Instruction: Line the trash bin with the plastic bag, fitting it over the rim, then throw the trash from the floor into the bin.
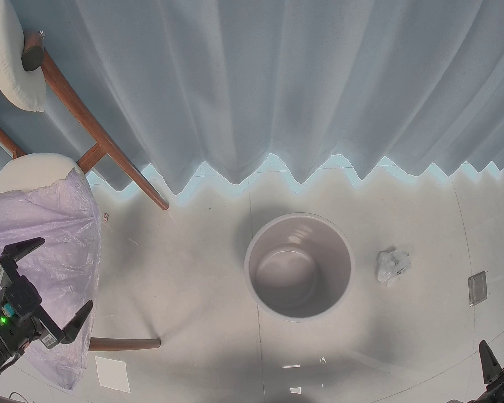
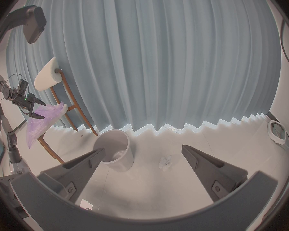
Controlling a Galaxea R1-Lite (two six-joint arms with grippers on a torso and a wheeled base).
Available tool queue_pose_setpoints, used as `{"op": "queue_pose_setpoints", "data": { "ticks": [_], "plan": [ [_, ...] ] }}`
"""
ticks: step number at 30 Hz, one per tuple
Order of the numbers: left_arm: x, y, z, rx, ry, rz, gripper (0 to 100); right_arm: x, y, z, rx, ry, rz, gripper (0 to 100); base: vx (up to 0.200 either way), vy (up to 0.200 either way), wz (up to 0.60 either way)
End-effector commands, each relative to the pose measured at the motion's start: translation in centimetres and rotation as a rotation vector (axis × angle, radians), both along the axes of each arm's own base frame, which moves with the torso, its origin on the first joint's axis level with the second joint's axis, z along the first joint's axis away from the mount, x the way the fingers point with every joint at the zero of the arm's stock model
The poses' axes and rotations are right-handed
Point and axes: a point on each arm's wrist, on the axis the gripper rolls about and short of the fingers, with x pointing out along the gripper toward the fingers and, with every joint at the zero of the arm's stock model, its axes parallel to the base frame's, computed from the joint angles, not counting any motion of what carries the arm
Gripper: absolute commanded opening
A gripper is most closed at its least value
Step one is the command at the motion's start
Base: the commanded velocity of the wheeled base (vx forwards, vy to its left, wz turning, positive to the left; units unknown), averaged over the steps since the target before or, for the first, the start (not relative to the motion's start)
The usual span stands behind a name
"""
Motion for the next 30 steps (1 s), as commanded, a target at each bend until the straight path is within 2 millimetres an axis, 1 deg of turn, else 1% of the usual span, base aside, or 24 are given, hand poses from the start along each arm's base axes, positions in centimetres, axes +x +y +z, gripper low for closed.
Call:
{"op": "queue_pose_setpoints", "data": {
  "ticks": [1, 4, 5, 9, 12, 13, 14, 17, 21, 25, 30],
  "plan": [
    [0.6, -0.5, -0.6, 0.037, 0.032, 0.016, 100, 0.0, 0.0, -0.5, 0.0, 0.0, 0.001, 100, 0.0, 0.0, 0.0],
    [0.7, -0.7, -0.6, 0.045, 0.035, 0.02, 100, 0.0, 0.0, -0.5, 0.0, 0.0, 0.001, 100, 0.0, 0.0, 0.0],
    [0.9, -1.2, -0.9, 0.053, 0.053, 0.011, 100, 0.0, 0.0, -0.5, 0.0, 0.0, 0.001, 100, 0.0, 0.0, 0.0],
    [1.4, -2.0, -1.4, 0.071, 0.071, 0.018, 100, 0.0, 0.0, -0.5, 0.0, 0.0, 0.001, 100, 0.0, 0.0, 0.0],
    [1.6, -2.1, -1.5, 0.082, 0.071, 0.034, 100, 0.0, 0.0, -0.5, 0.0, 0.0, 0.001, 100, 0.0, 0.0, 0.0],
    [1.7, -2.2, -1.8, 0.118, 0.066, 0.096, 100, 0.0, 0.0, -0.5, -0.002, 0.0, 0.001, 100, 0.0, 0.0, 0.0],
    [1.7, -2.2, -1.8, 0.118, 0.066, 0.096, 100, 0.0, 0.0, -0.5, -0.002, 0.0, 0.001, 100, 0.0, 0.0, 0.0],
    [1.9, -2.8, -2.9, 0.107, 0.079, 0.159, 100, 0.0, 0.0, -0.5, -0.002, 0.0, 0.001, 100, 0.0, 0.0, 0.0],
    [1.8, -3.5, -3.8, 0.121, 0.05, 0.207, 100, 0.0, 0.0, -0.5, -0.003, 0.0, 0.001, 100, 0.0, 0.0, 0.0],
    [1.7, -3.7, -4.5, 0.133, 0.051, 0.218, 100, 0.0, 0.0, -0.5, -0.005, 0.0, 0.001, 100, 0.0, 0.0, 0.0],
    [1.8, -3.6, -4.8, 0.145, 0.059, 0.228, 100, 0.0, 0.0, -0.5, -0.005, 0.0, 0.001, 100, 0.0, 0.0, 0.0]
  ]
}}
